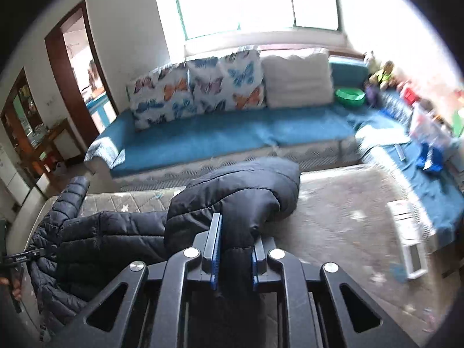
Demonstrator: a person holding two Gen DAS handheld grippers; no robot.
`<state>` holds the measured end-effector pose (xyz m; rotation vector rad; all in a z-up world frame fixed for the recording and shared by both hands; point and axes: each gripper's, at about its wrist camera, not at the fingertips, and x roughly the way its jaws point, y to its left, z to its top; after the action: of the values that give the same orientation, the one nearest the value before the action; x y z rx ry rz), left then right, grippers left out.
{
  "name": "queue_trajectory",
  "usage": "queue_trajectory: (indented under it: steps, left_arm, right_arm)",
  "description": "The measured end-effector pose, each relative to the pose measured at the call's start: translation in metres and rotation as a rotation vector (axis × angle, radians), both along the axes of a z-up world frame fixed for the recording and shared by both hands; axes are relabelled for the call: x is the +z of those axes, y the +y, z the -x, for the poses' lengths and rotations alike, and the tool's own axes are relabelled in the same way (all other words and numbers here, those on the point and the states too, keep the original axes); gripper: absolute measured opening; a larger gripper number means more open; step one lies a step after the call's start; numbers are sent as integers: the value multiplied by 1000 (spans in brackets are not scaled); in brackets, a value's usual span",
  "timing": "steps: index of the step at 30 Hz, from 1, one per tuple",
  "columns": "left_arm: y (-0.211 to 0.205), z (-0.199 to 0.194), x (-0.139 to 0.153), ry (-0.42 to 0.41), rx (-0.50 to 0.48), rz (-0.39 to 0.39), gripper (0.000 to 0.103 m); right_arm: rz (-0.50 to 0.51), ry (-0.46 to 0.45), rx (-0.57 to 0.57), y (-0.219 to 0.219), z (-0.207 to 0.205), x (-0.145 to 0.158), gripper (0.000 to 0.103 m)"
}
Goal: Fold large clothes
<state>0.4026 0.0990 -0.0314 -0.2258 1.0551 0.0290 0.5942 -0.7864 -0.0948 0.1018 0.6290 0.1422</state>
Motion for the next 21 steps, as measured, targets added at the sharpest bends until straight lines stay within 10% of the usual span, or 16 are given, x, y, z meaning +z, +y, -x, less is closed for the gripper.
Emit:
queue_trajectory:
  steps: [13,21]
  left_arm:
    - [34,171,56,-5,-27,82,16]
    - [63,233,31,162,-22,81,27]
  right_arm:
    - [-62,-83,-170,-63,192,28,13]
    - [-165,244,-121,-68,183,-42,18]
